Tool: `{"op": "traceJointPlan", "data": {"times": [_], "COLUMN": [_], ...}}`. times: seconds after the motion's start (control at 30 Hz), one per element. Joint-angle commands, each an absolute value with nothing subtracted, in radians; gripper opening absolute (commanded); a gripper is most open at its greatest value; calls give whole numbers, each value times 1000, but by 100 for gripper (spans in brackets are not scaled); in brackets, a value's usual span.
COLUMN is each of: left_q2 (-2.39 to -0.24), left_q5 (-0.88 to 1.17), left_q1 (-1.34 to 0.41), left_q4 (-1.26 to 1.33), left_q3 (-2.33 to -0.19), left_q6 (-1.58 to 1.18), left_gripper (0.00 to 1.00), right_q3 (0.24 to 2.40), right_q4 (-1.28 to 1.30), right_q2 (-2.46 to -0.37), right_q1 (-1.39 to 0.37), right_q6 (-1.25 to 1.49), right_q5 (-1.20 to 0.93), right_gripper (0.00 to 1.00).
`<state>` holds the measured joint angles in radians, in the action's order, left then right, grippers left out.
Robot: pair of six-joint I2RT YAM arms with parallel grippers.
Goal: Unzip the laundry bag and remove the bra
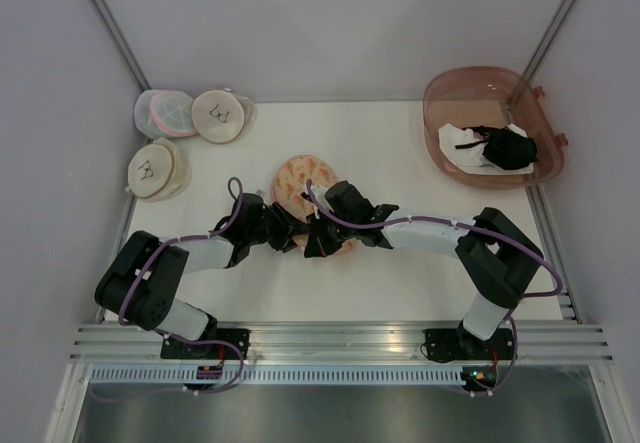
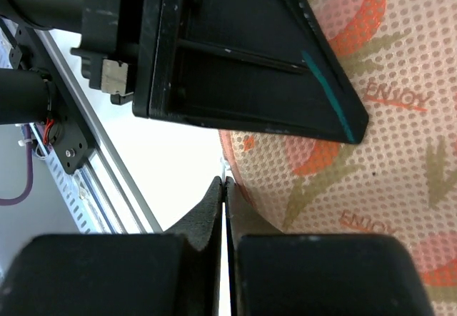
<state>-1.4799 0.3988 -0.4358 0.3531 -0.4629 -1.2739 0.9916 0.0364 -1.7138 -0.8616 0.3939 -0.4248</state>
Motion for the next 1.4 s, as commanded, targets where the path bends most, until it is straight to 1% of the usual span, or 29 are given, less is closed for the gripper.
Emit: {"op": "traceJointPlan", "data": {"times": [0.0, 0.03, 0.07, 0.1, 0.17, 0.47, 0.57, 0.7, 0.8, 0.83, 0.93, 1.03, 1.2, 1.37], "left_q2": [-1491, -1494, -1503, -1511, -1523, -1575, -1582, -1609, -1646, -1654, -1683, -1697, -1727, -1758], "left_q5": [373, 368, 368, 367, 371, 388, 420, 491, 570, 587, 643, 657, 707, 761], "left_q1": [-437, -437, -437, -436, -436, -388, -354, -327, -325, -324, -322, -324, -324, -324], "left_q4": [433, 430, 423, 417, 403, 377, 338, 272, 206, 193, 132, 63, 8, 6], "left_q3": [-483, -492, -500, -506, -529, -555, -587, -682, -750, -762, -808, -833, -857, -867], "left_q6": [-1290, -1281, -1276, -1275, -1259, -1204, -1158, -1053, -962, -941, -862, -792, -703, -673], "left_gripper": [39, 32, 18, 12, 3, 2, 2, 2, 2, 2, 2, 2, 2, 2], "right_q3": [1003, 1003, 1003, 1003, 1002, 996, 994, 979, 995, 1005, 1043, 1074, 1095, 1112], "right_q4": [44, 55, 75, 86, 119, 277, 339, 367, 394, 405, 446, 466, 477, 456], "right_q2": [-1669, -1661, -1657, -1655, -1646, -1646, -1680, -1707, -1724, -1732, -1766, -1776, -1764, -1778], "right_q1": [-867, -865, -867, -867, -865, -865, -867, -867, -867, -864, -844, -821, -792, -747], "right_q6": [367, 361, 353, 348, 342, 307, 301, 311, 327, 331, 339, 344, 353, 344], "right_q5": [-397, -376, -365, -357, -324, -253, -233, -158, -28, 70, 188, 296, 399, 485], "right_gripper": [0, 0, 1, 0, 0, 1, 0, 1, 1, 0, 0, 0, 0, 0]}}
